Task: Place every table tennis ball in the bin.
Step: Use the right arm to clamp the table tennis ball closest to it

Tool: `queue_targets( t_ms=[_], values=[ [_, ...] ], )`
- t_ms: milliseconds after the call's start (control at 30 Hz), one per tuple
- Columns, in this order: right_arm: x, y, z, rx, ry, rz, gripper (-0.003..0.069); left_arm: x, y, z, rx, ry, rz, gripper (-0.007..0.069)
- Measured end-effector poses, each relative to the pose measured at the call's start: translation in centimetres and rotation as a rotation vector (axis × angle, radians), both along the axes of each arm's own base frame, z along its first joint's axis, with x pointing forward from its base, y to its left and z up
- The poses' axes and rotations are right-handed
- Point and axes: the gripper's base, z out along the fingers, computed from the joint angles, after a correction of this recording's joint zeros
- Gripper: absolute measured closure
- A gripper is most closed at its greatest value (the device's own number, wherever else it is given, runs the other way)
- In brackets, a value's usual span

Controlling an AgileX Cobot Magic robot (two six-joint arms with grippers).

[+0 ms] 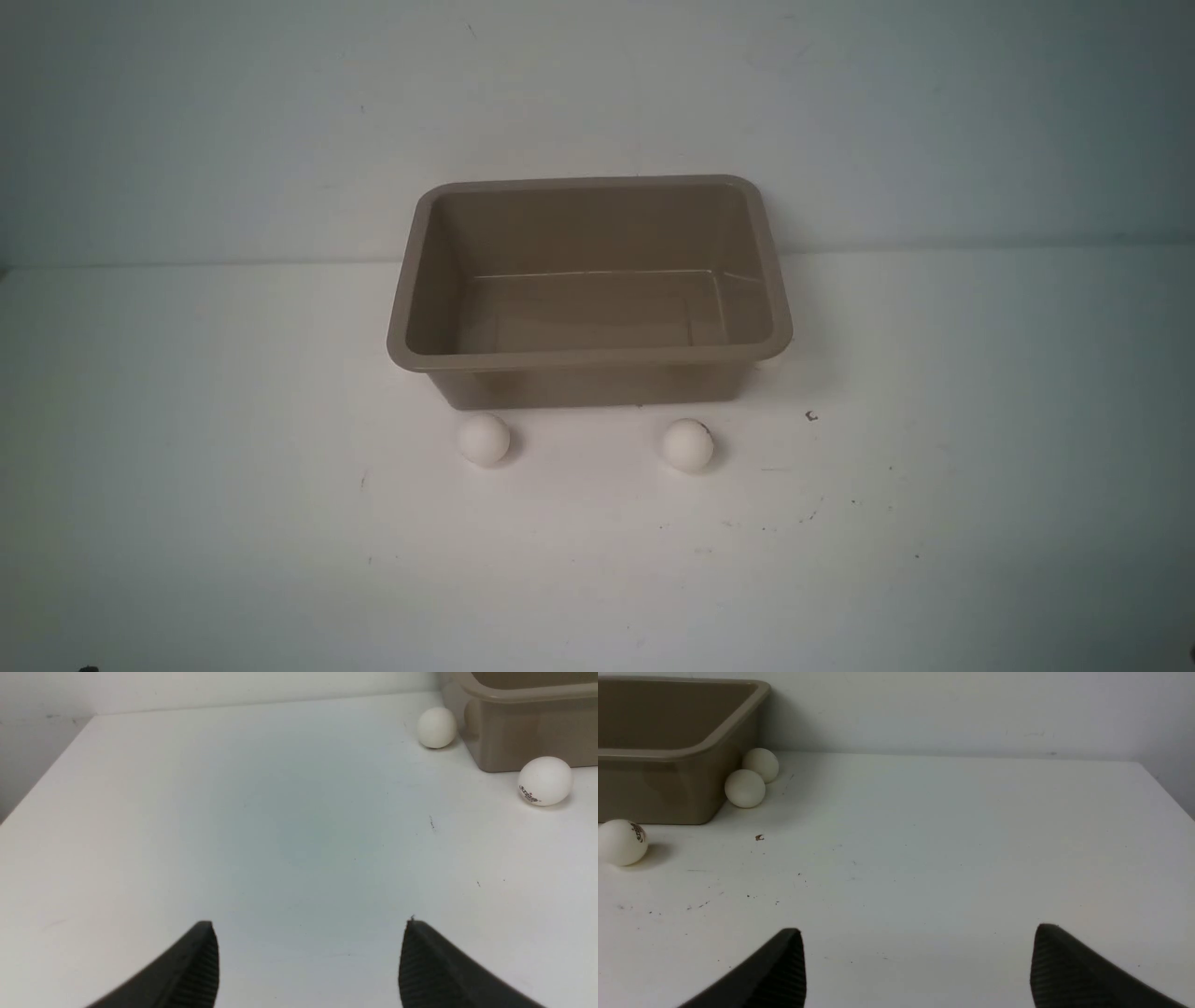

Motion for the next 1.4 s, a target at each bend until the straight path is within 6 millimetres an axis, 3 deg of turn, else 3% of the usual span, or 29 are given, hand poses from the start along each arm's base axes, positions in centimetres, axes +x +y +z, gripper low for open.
queue_targets(
  t_ms=[567, 733, 800, 1000, 1033, 1167, 1300, 1400],
  values=[
    [0.0, 0.0, 0.0, 0.008, -0.001, -0.002, 0.0071, 0.0, 0.0, 0.0, 0.0, 0.0, 0.0, 0.0157],
    [0.2, 0.2, 0.3, 0.127, -0.061, -0.008, 0.0071, 0.0, 0.0, 0.0, 0.0, 0.0, 0.0, 0.0157],
    [0.1, 0.2, 1.3, 0.179, -0.097, -0.007, 0.0071, 0.0, 0.0, 0.0, 0.0, 0.0, 0.0, 0.0157],
    [-1.4, 0.3, 7.9, 0.2, -0.252, 0.017, 0.0071, 0.0, 0.0, 0.0, 0.0, 0.0, 0.0, 0.0157],
    [-2.5, 0.4, 10.3, 0.2, -0.272, 0.029, 0.0071, 0.0, 0.0, 0.0, 0.0, 0.0, 0.0, 0.0157],
    [-4.9, 0.6, 13.9, 0.19, -0.27, 0.051, 0.0071, 0.0, 0.0, 0.0, 0.0, 0.0, 0.0, 0.0157],
    [-6.4, 0.7, 15.7, 0.176, -0.254, 0.063, 0.0071, 0.0, 0.0, 0.0, 0.0, 0.0, 0.0, 0.0157],
    [-6.6, 0.7, 15.8, 0.174, -0.252, 0.065, 0.0071, 0.0, 0.0, 0.0, 0.0, 0.0, 0.0, 0.0157]
  ],
)
